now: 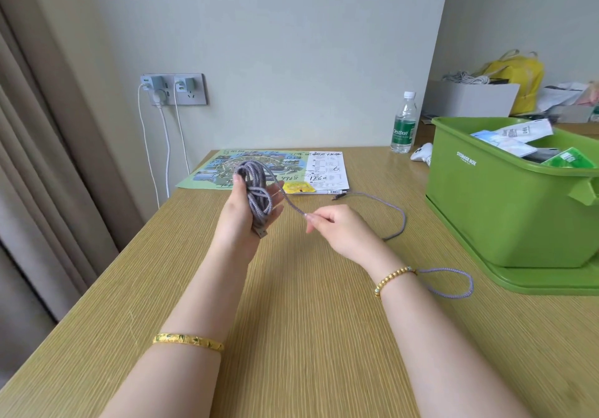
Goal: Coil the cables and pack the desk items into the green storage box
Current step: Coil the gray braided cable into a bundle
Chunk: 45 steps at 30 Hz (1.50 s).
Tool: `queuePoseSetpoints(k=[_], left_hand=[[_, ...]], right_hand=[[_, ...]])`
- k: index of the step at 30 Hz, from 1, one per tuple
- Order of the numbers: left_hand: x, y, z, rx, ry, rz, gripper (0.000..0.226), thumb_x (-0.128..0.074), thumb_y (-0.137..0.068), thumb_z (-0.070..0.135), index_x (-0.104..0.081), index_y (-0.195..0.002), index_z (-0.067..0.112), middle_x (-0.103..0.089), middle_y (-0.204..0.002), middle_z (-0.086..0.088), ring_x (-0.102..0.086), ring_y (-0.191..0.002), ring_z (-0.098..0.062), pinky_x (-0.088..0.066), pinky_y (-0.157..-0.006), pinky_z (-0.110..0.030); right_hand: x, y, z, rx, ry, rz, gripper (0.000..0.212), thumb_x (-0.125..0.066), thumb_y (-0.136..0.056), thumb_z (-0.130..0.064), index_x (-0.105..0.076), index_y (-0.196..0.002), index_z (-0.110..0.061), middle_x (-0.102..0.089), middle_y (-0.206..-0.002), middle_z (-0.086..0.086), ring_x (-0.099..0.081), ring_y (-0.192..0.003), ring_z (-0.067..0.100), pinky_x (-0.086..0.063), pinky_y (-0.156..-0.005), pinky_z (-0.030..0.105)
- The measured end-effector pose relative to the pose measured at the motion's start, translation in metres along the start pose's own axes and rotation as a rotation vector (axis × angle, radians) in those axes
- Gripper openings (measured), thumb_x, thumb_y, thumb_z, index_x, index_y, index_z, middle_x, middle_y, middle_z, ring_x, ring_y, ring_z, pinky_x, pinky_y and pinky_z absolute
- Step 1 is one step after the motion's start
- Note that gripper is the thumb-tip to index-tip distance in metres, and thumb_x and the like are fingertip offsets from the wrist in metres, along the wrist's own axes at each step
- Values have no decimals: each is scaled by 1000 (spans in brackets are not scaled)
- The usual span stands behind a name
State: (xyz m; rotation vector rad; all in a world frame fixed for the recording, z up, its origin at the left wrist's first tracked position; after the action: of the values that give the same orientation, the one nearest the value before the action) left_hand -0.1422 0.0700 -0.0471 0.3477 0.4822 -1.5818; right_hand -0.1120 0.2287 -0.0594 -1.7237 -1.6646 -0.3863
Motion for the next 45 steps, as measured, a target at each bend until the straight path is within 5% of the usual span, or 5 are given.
queuePoseSetpoints(k=[10,15,21,35,45], left_hand=[[-4,-4,-12,7,-167,114,50,-24,-98,51,-53,-105,11,-56,-54,1,-52,-42,-10,-52,-47,-25],[15,-8,0,-204,-507,287,52,-23,-97,52,-44,-127,16,-59,-121,-12,-58,-109,-33,-47,-95,-49],[18,-8,6,-214,-803,319,49,-26,-99,44,-46,-126,8,-55,-126,-13,-49,-118,-31,-38,-93,-33],[-14,17,-14,-110,-1148,-587,17,-56,-87,44,-55,-103,37,-63,-96,20,-57,-89,6,-41,-77,-8],[-12,12,-4,-151,-1125,-344,28,-43,-97,33,-53,-73,23,-52,-65,4,-46,-62,-13,-37,-60,-26]], right_hand=[[-19,4,-2,-92,-8,-252,37,-49,-94,-37,-63,-64,-22,-35,-51,-3,-27,-39,10,-23,-44,25],[-17,6,1,-143,12,-273,36,-52,-91,-42,-62,-63,-22,-36,-48,-6,-30,-39,10,-27,-41,21],[5,6,-9,-99,-163,-127,33,-60,-86,-41,-54,-61,-22,-46,-51,-5,-40,-42,4,-34,-47,17],[25,10,-15,-20,-659,-51,14,-52,-90,1,-58,-88,-12,-61,-59,-3,-51,-54,6,-44,-56,13],[23,10,-22,-17,-437,-49,14,-56,-92,-19,-54,-81,-11,-61,-63,2,-56,-47,5,-45,-55,12]])
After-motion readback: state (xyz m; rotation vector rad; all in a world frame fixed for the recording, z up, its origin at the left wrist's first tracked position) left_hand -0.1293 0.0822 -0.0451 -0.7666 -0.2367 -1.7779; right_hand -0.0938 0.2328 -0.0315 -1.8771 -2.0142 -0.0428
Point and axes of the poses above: each hand's wrist, its own y-axis away from the middle knuckle, its own x-axis out of the back of the hand, z = x × y, the point moved 3 cm from there along -y, towards the middle knuckle
